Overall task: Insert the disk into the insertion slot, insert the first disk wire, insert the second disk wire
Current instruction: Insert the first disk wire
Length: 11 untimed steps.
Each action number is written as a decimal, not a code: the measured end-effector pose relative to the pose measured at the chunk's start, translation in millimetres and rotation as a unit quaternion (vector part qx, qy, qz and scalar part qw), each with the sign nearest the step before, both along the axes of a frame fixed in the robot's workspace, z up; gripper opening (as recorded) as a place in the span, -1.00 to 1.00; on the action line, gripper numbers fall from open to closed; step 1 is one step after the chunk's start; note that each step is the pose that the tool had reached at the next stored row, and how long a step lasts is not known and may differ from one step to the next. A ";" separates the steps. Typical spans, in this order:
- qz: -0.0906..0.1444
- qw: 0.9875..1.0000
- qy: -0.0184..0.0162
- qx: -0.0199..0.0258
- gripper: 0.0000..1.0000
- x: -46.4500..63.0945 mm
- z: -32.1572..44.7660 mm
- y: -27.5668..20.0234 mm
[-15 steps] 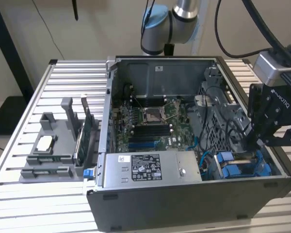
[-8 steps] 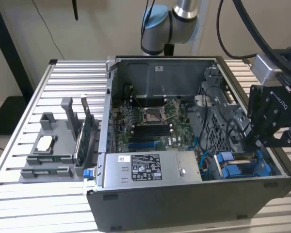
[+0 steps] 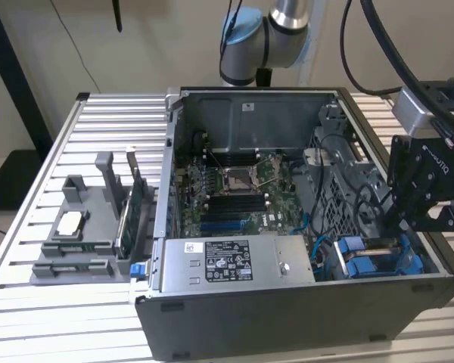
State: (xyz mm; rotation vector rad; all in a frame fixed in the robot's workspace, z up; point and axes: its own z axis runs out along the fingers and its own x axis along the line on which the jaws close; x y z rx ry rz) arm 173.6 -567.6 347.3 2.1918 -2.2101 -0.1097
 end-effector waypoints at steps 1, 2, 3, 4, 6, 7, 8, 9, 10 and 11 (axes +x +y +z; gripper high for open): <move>-0.001 1.000 0.000 0.000 -0.62 0.4 -0.6 0.0; -0.002 1.000 0.000 0.000 -0.62 0.7 -1.2 0.0; -0.003 1.000 0.000 0.000 -0.62 0.9 -1.8 -0.1; -0.004 1.000 0.000 0.000 -0.62 1.2 -2.4 0.0; -0.007 1.000 0.000 0.000 -0.62 1.4 -3.6 0.0; -0.008 1.000 0.000 0.000 -0.62 1.5 -4.0 0.0; -0.008 1.000 0.000 0.000 -0.62 1.5 -4.3 0.0; -0.009 1.000 0.000 0.000 -0.62 1.6 -4.7 0.0; -0.010 1.000 0.000 0.000 -0.62 1.7 -5.1 0.0; -0.010 1.000 0.000 0.000 -0.62 2.0 -5.5 0.0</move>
